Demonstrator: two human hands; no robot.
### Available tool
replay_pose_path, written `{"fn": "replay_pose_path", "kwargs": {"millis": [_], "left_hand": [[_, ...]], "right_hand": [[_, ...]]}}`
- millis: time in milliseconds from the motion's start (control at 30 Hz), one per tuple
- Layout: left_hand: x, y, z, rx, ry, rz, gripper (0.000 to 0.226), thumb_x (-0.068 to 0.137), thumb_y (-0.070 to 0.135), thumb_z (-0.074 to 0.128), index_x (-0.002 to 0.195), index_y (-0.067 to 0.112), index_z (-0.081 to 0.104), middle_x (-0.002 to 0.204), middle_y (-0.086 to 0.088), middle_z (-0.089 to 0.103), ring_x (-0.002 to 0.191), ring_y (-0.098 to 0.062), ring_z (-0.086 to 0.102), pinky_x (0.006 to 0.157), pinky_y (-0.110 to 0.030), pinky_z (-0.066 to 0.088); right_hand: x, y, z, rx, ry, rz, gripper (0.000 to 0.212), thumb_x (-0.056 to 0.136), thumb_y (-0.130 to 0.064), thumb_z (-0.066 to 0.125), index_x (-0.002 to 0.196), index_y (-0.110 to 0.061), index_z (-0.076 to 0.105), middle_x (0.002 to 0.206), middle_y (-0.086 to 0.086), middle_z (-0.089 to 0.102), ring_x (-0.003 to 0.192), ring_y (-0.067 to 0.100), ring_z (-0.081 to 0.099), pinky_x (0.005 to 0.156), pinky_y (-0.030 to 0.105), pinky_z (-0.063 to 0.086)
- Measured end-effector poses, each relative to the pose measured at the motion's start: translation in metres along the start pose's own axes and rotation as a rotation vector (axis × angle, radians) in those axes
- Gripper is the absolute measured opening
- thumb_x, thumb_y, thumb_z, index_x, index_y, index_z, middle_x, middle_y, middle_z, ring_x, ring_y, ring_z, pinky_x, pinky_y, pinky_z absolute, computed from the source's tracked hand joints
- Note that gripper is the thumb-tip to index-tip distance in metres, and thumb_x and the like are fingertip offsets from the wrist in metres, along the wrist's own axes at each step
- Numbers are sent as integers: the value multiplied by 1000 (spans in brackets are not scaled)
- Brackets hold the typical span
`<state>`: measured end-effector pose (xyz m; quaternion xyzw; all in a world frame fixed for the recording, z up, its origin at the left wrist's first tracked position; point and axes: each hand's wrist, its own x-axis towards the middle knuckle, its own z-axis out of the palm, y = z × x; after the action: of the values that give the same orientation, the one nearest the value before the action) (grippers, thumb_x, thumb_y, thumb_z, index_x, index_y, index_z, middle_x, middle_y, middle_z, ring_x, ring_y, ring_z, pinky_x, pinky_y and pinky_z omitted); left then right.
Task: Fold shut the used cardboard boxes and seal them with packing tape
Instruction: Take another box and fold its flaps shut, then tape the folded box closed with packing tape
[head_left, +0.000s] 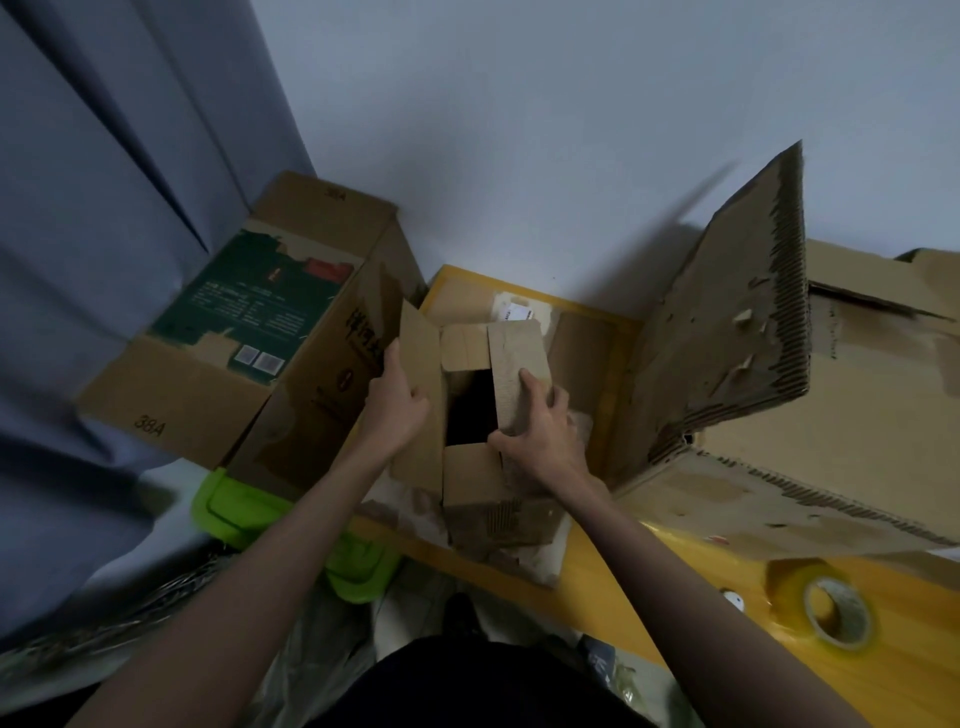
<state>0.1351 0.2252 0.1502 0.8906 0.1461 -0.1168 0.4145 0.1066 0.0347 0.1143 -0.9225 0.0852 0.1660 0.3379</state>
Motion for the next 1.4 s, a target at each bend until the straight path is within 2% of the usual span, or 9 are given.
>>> {"fn": "replay_pose_path", "kwargs": {"millis": [200,467,667,800,867,1033,1167,1300,1400], "left_hand": [[-3,-12,19,-100,-1,-28,79,99,5,54,160,28,9,150,-9,45,134,-29,48,102,-46,47],[-37,-33,57,-192,68,13,83,101,8,51,160,29,-4,157,-8,36,139,-28,42,103,-40,45],[-47,-30,78,-236,-31,210,66,105,44,41,160,36,4,167,12,11,152,-12,15,119,-40,27],[-49,-28,95,13,-154,398,60,108,43,30,161,26,6,168,11,-4,152,-3,-3,123,-31,9],[-47,-32,105,163,-181,474,63,107,47,29,161,25,3,168,8,-10,153,-9,-12,125,-37,4],[-41,-43,134,580,-155,575,77,98,67,17,161,27,-1,168,-1,-14,153,-28,-16,124,-52,3],[-41,-44,150,732,-111,545,82,98,70,17,160,23,-7,167,-8,-18,153,-35,-16,122,-55,-1],[-45,-41,159,752,-72,545,81,98,68,15,161,20,-2,167,-12,-11,153,-36,-9,123,-55,2],[-46,-41,165,740,-48,529,81,98,67,15,161,18,2,168,-14,-6,154,-36,-5,123,-55,5]], "right_hand": [[0,28,8,90,-32,-3,98,83,-48,74,156,-40,10,160,4,14,138,36,35,106,53,46],[1,62,8,28,-37,-90,97,79,-51,74,152,-53,9,161,-4,12,140,36,36,103,59,46],[-1,93,12,37,-99,-176,97,86,-62,67,154,-55,-2,168,-7,-3,153,30,14,114,57,36],[1,100,9,78,-123,-233,84,95,-57,55,159,-44,2,169,-4,-11,156,20,-3,121,47,20],[-2,105,12,104,-85,-256,77,99,-51,52,160,-38,7,170,-3,-7,156,16,-4,121,39,15],[-29,122,20,211,105,-269,54,105,-21,50,157,-24,33,166,0,25,153,11,19,123,27,20],[-70,145,18,276,336,-215,32,99,-6,51,127,-17,64,128,-1,64,115,12,60,93,30,53],[-111,201,25,166,427,-76,20,93,-9,53,94,-17,70,96,-2,69,85,16,65,68,37,54],[-128,255,14,107,477,166,16,95,-8,56,97,-16,70,99,3,72,84,24,68,62,34,50]]}}
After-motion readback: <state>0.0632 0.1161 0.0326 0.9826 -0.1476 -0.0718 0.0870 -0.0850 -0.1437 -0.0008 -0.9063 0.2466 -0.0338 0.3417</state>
